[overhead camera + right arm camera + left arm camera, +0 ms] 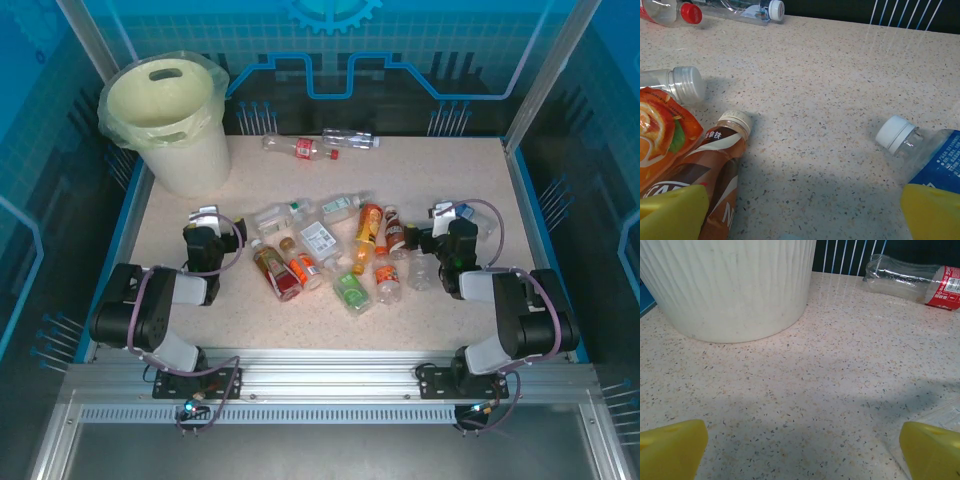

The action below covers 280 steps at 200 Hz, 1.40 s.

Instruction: Put the plastic bottles in the bin

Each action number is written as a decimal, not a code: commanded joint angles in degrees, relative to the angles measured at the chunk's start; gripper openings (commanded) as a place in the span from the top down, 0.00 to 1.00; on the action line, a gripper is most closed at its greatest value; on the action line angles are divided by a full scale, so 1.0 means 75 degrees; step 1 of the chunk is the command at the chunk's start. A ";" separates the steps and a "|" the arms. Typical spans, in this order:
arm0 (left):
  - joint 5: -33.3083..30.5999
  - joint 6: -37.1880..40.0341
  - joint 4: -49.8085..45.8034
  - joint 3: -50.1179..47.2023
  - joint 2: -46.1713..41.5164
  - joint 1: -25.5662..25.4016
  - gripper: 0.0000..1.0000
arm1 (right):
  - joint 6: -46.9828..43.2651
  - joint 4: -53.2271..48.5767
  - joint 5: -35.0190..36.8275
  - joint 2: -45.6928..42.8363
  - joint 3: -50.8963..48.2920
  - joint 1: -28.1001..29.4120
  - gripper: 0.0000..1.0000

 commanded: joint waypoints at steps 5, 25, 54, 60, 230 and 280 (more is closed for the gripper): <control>0.0040 0.0166 0.0058 0.0063 0.0009 -0.0006 0.01 | -0.0040 -0.0052 -0.0123 0.0056 0.0150 -0.0067 0.00; 0.0040 0.0166 0.0049 0.0058 0.0006 -0.0006 0.01 | -0.0029 -0.0045 -0.0123 0.0056 0.0147 -0.0067 0.00; 0.0040 0.0155 0.0054 0.0057 0.0009 -0.0006 0.01 | -0.0039 -0.0053 -0.0134 0.0056 0.0150 -0.0076 0.00; 0.0040 0.0155 0.0054 0.0058 0.0009 -0.0003 0.01 | -0.0029 -0.0050 -0.0128 0.0056 0.0153 -0.0078 0.00; -0.1835 -0.0025 -0.1654 0.0313 -0.2186 -0.0508 0.01 | 0.0602 -0.3347 -0.0099 -0.1847 0.1156 -0.0067 0.00; -0.1989 -0.3558 -0.5785 0.1944 -0.3689 -0.0545 0.01 | 0.2656 -0.6507 -0.0128 -0.2566 0.2193 -0.0020 0.00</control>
